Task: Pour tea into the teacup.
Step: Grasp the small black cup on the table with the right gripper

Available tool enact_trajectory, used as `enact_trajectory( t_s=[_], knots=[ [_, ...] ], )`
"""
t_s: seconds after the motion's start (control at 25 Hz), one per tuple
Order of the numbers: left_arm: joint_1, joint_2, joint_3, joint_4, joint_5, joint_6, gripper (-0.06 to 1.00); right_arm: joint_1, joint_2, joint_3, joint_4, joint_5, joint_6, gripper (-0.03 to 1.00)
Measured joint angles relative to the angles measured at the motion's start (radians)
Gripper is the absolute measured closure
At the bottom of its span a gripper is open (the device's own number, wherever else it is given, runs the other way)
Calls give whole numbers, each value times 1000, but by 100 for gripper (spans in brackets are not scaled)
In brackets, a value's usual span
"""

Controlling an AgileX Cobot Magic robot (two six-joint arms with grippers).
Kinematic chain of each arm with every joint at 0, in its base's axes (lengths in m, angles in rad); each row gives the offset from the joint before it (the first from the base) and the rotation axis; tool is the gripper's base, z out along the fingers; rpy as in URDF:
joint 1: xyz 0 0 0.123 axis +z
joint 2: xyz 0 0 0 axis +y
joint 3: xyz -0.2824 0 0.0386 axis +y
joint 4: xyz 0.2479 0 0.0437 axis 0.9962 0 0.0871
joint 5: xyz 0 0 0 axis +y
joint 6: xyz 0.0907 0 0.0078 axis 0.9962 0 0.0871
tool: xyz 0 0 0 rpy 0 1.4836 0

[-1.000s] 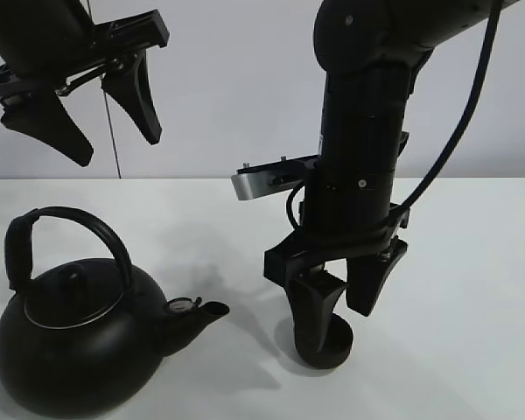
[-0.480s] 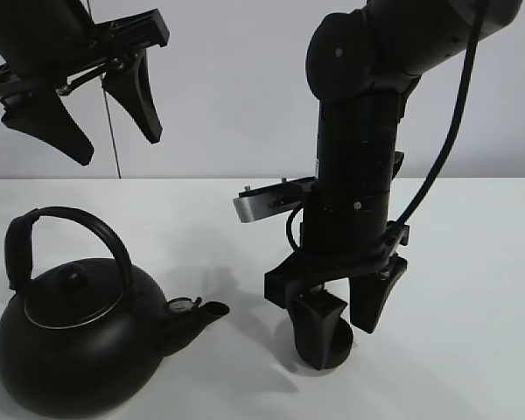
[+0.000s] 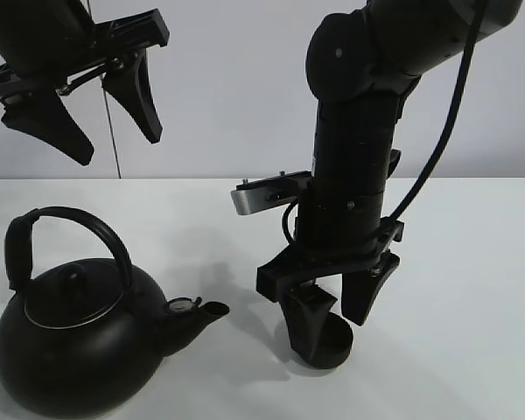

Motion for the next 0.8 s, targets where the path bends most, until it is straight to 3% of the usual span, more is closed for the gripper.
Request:
enact_trajectory(
  t_s=[0.56,0.8],
  knots=[
    [0,0,0,0,0,0,46,0,31,-2,5,-14,9,48],
    [0,0,0,0,0,0,46,0,31,-3,8,-14,29,57]
  ],
)
